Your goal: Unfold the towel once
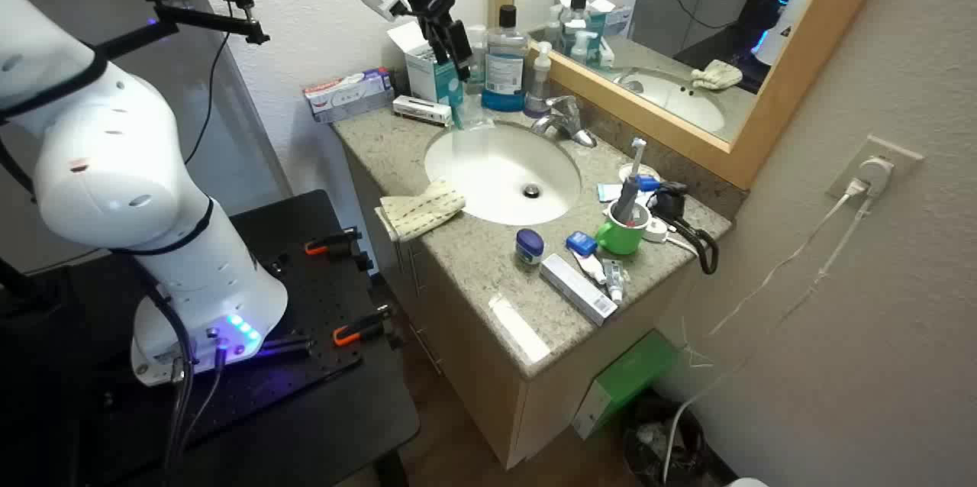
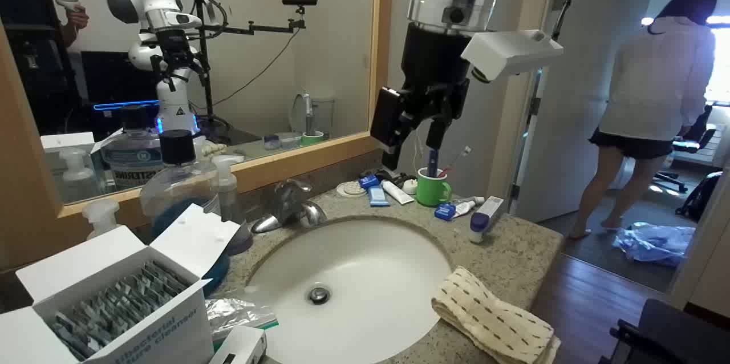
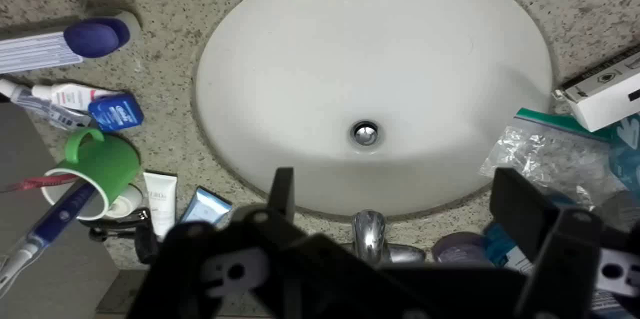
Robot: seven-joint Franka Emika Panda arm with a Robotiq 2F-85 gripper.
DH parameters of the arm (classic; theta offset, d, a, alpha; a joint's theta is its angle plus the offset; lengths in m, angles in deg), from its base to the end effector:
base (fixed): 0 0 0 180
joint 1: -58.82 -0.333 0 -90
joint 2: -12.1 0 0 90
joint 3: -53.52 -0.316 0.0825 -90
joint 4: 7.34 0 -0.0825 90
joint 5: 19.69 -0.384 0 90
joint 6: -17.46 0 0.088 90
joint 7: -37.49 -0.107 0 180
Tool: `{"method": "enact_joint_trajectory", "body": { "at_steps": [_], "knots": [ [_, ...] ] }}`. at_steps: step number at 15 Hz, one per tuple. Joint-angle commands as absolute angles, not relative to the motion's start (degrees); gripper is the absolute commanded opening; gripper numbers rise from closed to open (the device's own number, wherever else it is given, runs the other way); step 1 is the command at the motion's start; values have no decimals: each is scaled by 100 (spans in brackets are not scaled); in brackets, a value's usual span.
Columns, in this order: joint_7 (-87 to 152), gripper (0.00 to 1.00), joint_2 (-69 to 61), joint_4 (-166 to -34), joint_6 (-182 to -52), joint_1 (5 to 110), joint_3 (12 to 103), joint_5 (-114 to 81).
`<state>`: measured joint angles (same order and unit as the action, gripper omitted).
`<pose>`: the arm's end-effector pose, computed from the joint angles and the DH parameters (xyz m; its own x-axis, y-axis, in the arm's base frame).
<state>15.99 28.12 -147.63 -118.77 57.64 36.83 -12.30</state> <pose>0.4426 0.1433 0.4197 0.9708 0.0304 0.2379 0.0057 -0.9946 0.1038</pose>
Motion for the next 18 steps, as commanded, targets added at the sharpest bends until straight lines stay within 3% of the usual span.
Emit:
{"method": "enact_joint_trajectory", "body": {
  "at_steps": [1,9,18],
  "knots": [
    [1565,100,2802,-14757,-11864,5625,3822,-1177],
    [1124,100,2867,-15368,-12229,5671,3589,132],
    [-1267,100,2971,-16184,-13026,5772,3225,2480]
  ]
}}
